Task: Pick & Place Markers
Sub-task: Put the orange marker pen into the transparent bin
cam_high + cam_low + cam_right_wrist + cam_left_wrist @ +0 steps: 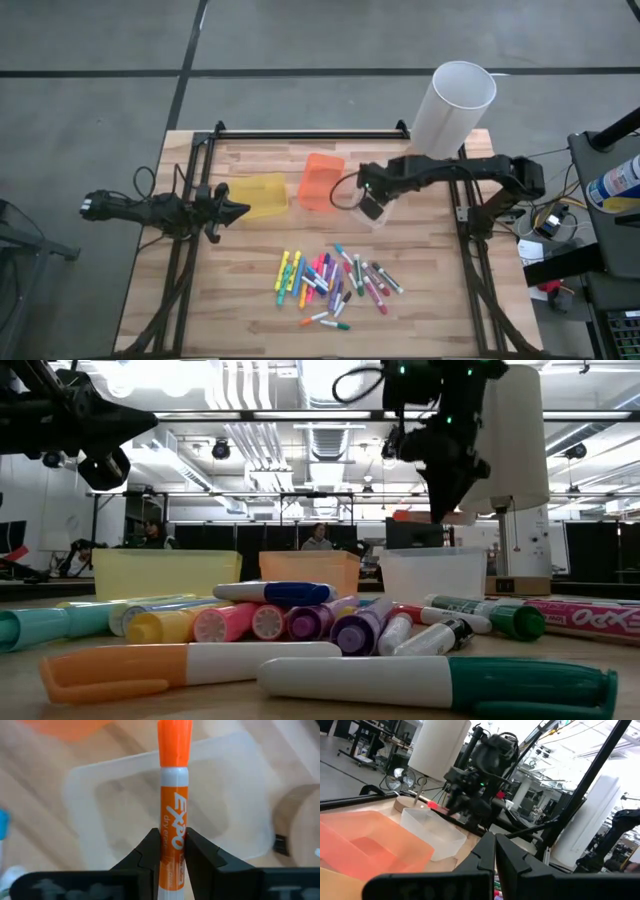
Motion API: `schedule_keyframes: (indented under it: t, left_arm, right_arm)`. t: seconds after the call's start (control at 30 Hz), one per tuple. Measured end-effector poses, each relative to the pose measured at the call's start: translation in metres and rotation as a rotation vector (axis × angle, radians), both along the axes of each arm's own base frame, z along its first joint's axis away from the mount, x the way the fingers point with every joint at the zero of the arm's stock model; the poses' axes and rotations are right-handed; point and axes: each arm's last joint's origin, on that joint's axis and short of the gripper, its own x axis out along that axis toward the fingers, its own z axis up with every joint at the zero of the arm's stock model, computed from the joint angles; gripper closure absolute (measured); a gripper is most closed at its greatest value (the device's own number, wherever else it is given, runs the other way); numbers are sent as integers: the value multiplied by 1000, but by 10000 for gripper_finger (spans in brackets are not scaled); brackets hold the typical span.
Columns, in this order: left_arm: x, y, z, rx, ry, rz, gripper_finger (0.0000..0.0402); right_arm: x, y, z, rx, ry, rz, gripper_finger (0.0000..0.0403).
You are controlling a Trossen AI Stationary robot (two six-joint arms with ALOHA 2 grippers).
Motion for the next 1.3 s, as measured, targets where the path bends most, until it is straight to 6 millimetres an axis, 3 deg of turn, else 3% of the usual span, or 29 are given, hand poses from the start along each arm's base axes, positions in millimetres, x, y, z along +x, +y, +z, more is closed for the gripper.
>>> schedule_keyframes:
  t: [0.2,0.63,0.97,1.3]
  left_arm:
    - [0,0,0,-3,0,0,392]
    - [0,0,0,-10,0,-1,392]
    - [0,0,0,-23,-2,-2,392]
    - [0,0,0,-23,-2,-2,392]
  right_arm:
    - [-11,-21,-14,28,47,-36,339]
    - [-17,-41,-45,1,73,58,339]
    - [-11,-47,-67,14,159,111,339]
    - [-9,-48,-72,19,183,139,321]
